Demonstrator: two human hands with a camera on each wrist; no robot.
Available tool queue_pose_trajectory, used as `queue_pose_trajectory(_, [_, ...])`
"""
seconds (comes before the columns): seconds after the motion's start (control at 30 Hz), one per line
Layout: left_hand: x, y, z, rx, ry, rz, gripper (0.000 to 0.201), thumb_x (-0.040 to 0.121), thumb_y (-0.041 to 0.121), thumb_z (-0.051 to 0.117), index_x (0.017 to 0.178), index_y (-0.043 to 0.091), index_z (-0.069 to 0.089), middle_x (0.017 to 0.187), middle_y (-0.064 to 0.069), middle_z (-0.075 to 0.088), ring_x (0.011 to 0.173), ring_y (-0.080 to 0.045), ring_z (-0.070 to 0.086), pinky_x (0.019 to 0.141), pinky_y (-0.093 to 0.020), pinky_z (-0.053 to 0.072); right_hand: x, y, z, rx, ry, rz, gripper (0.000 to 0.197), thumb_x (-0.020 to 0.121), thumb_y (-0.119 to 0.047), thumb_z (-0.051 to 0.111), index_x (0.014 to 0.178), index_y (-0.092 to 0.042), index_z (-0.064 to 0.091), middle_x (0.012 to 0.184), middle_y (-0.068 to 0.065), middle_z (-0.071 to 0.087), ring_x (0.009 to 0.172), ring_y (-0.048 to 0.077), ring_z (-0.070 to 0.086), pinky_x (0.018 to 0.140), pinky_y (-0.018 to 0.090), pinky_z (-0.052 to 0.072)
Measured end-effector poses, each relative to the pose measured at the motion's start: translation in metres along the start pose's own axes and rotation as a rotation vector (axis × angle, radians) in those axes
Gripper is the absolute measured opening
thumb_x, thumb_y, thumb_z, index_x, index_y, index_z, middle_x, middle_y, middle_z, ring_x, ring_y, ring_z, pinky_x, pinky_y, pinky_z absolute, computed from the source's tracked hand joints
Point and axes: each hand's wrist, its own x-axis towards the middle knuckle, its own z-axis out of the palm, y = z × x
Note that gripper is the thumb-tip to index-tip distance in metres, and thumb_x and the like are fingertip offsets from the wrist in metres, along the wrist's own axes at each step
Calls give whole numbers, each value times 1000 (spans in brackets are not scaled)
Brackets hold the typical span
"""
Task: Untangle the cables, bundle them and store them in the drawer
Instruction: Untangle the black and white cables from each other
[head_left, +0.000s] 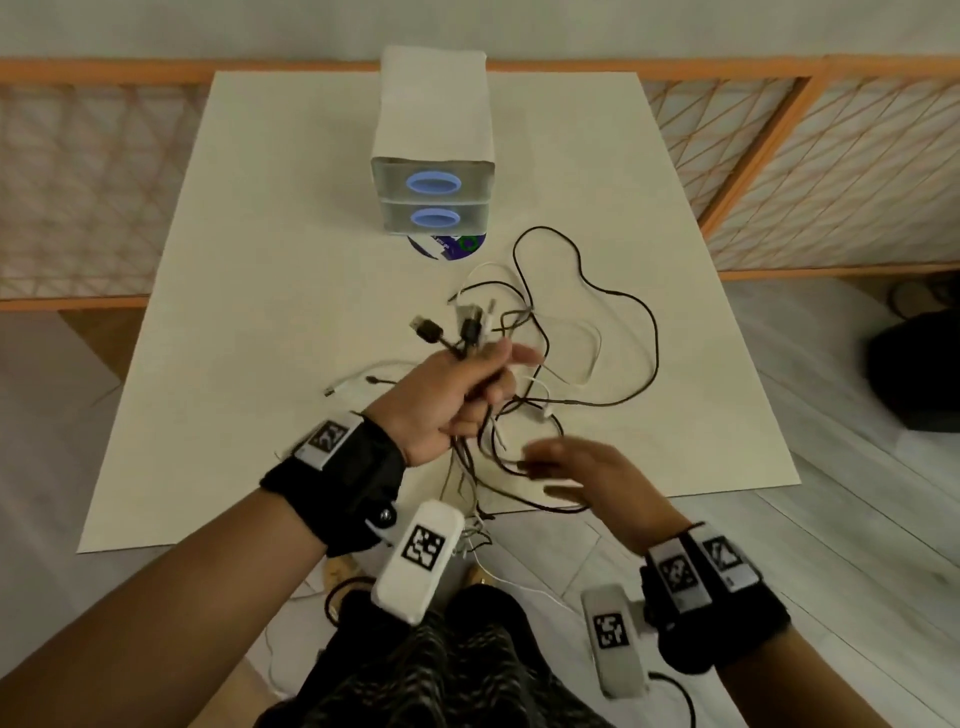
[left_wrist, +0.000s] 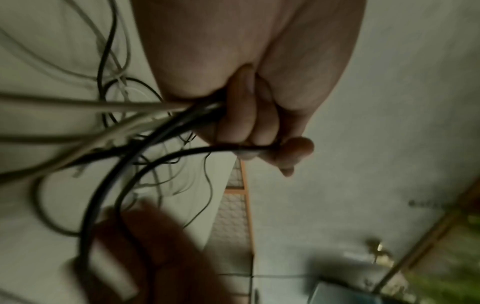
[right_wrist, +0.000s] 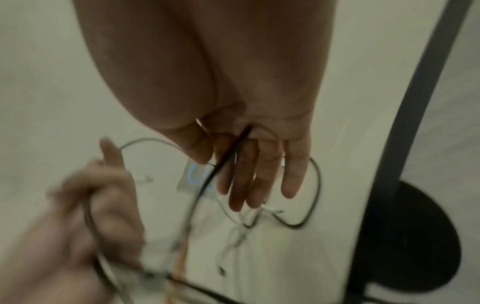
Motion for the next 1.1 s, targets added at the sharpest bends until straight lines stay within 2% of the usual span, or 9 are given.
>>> queue_pose_trajectory(0.1, [-11,-29,9,342,-142,-89,30,93,37,46,98,19,69,57,6,53,40,-5,25,36,-15,19,9,-24,-6,419,-32,-6,38,98,-30,32,106,-10,63,93,5,71,92,18,65,84,33,43])
queue_pose_trajectory(0.23, [-20,-54,17,675,-201,-232,28,96,33,48,81,27,71,58,9,66,39,-2,35,44,-14,27,17,-53,-6,504,80,-85,36,98,-30,40,116,-4,56,73,2,65,80,18,63,84,34,47])
queue_pose_trajectory(0.37, [-11,-59,1,129,108,-244,40,96,42,39,109,16,65,101,-2,74,39,-4,20,35,-15,14,2,-45,-3,238,112,-193,20,95,-8,44,101,-5,63,66,2,60,69,12,61,85,34,51])
queue_pose_trajectory(0.47, [-6,-46,-14,-282,205,-154,41,99,39,31,115,13,59,109,0,72,34,-1,20,31,-12,13,-14,-18,5,12,-30,-149,20,93,0,44,90,-9,62,70,2,62,68,9,60,77,29,51])
queue_pose_trajectory(0.6, [-4,-30,-22,-374,190,-92,44,100,39,30,108,9,61,83,5,71,31,-2,24,30,-11,14,-23,27,3,-442,-172,-60,26,91,0,43,83,-16,62,74,-5,63,75,9,60,71,14,45])
queue_pose_trajectory(0.7, [-9,-35,-16,-190,111,-120,39,99,35,34,114,10,60,54,8,46,34,-1,21,31,-13,14,-11,32,-4,-531,-106,-30,20,92,-6,49,95,-13,67,92,-2,69,92,11,62,82,11,46])
queue_pose_trajectory(0.8, [-16,-53,-4,210,-49,-177,33,99,32,35,107,15,62,56,6,49,38,-2,23,35,-14,18,1,9,-4,-188,-83,3,23,94,-13,45,106,-13,65,105,2,69,96,9,62,88,21,44])
queue_pose_trajectory(0.9, [-20,-68,3,524,-152,-264,32,100,31,39,111,14,63,65,3,60,41,-6,26,40,-15,23,10,-14,6,-29,-117,-43,31,96,-24,44,99,-2,66,91,10,66,77,14,59,79,30,45])
queue_pose_trajectory(1.1, [-16,-60,-12,538,3,-253,37,99,35,38,115,14,63,64,2,66,38,-4,22,38,-15,20,18,-11,16,-142,209,-149,16,89,-12,56,81,-6,69,70,5,63,69,17,56,69,32,47])
